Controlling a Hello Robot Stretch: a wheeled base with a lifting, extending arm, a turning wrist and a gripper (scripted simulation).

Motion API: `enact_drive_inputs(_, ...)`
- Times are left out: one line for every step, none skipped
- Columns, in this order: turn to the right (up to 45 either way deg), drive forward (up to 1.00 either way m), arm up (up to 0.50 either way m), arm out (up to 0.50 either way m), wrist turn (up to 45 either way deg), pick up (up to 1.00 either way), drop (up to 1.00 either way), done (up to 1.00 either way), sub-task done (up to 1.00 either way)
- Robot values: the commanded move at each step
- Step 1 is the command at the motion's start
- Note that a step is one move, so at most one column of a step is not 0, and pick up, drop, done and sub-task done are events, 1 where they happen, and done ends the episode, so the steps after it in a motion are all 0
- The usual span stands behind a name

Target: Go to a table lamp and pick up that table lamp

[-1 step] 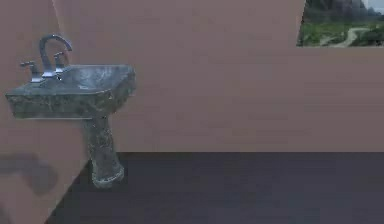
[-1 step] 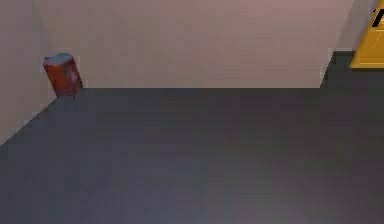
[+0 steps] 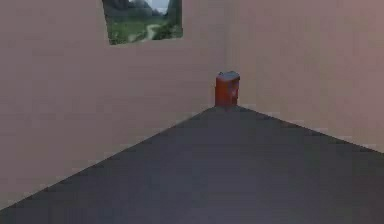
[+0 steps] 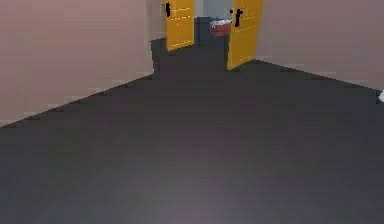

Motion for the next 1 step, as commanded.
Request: enact_drive_inputs(45.0, 0.00, 0.00, 0.00, 0.0, 0.00, 0.00, 0.00, 0.00)
